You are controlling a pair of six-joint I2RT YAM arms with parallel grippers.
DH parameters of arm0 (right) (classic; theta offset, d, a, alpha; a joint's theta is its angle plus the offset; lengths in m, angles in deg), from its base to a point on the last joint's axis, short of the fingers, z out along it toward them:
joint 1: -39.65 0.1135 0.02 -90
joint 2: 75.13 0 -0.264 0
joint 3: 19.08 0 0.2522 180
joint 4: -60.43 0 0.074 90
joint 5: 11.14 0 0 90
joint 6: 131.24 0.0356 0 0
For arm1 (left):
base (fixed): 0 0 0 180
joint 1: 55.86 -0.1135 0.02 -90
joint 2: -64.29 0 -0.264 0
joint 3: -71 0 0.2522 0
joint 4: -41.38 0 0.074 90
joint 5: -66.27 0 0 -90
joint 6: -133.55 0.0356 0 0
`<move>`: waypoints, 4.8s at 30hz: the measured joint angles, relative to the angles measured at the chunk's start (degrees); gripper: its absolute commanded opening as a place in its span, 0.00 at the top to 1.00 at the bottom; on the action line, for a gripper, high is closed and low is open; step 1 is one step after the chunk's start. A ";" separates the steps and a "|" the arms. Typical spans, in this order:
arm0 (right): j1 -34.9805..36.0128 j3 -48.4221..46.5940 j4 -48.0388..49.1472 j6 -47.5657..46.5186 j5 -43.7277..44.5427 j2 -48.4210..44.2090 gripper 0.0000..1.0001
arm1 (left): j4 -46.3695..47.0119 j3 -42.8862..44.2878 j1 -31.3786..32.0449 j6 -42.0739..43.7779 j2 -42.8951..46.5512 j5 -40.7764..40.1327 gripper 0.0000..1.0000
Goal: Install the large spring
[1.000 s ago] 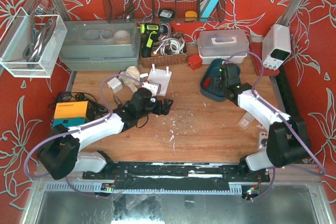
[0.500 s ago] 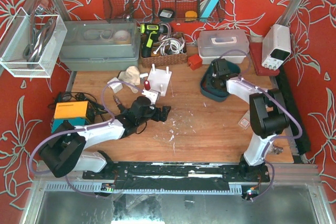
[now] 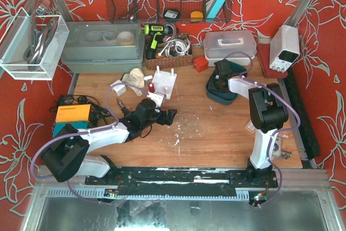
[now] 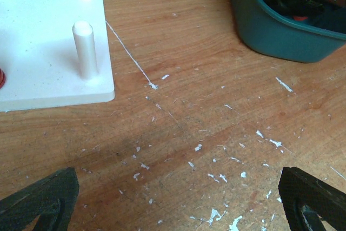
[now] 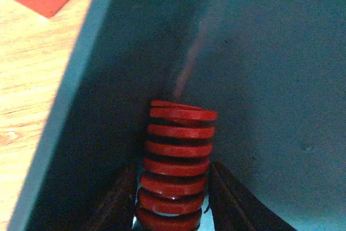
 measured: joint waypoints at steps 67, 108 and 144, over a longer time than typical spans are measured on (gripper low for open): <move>28.57 49.35 35.50 -31.63 -1.33 -54.01 1.00 | -12.83 5.75 -0.02 -16.33 18.88 16.61 0.34; 37.75 50.88 46.82 -41.86 -2.69 -50.69 1.00 | -10.64 10.47 0.02 -19.93 8.07 34.47 0.68; 37.68 41.20 21.86 -26.01 28.94 -61.46 0.01 | -21.20 20.13 -2.03 -11.02 5.55 10.47 0.99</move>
